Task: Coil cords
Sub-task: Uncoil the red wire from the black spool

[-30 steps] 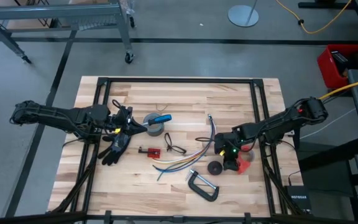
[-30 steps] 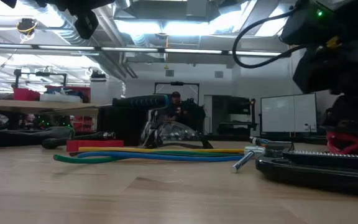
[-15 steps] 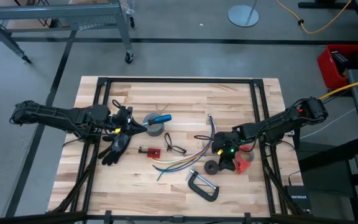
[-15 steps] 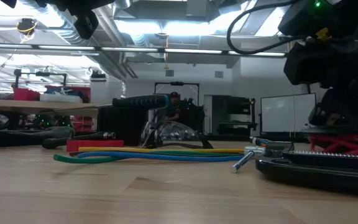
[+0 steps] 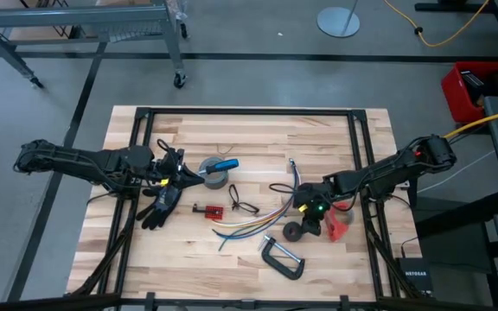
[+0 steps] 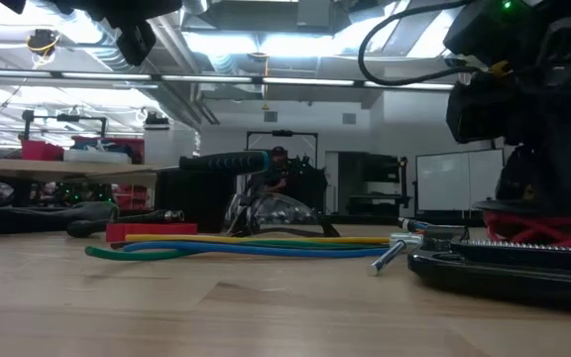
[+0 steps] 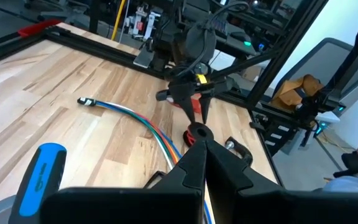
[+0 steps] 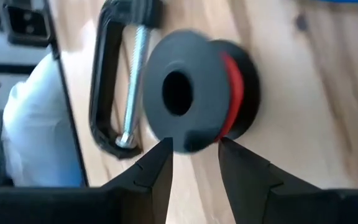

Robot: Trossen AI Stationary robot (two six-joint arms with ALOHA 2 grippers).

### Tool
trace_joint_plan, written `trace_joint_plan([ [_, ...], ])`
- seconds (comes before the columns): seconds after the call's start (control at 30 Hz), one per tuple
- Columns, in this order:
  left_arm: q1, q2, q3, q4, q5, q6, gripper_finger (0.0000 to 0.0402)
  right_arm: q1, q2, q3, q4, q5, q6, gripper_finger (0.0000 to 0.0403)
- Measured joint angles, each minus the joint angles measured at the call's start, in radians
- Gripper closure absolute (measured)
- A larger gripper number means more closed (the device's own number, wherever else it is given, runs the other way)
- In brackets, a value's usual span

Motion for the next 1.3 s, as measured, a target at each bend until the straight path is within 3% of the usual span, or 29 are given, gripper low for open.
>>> trace_joint_plan([
  [0.2,0.000,0.000,0.000,0.000,0.000,0.000,0.0400,0.000,0.000,0.000,0.034,0.058,0.038,0.0269],
  [0.53,0.000,0.000,0.000,-0.018,0.000,0.000,0.0400,0.000,0.034,0.000,0.074,0.067,0.039,0.0269],
  [0.8,0.000,0.000,0.000,-0.018,0.000,0.000,0.0400,0.000,0.127,0.004,0.161,-0.007,0.040,0.0273],
  [0.9,0.000,0.000,0.000,-0.018,0.000,0.000,0.0400,0.000,0.138,0.002,0.203,-0.029,0.040,0.0298],
  [1.07,0.000,0.000,0.000,-0.018,0.000,0.000,0.0400,0.001,0.134,0.005,0.225,-0.076,0.032,0.0382],
  [1.3,0.000,0.000,0.000,-0.018,0.000,0.002,0.0400,0.000,0.135,0.003,0.268,-0.092,0.033,0.0386],
])
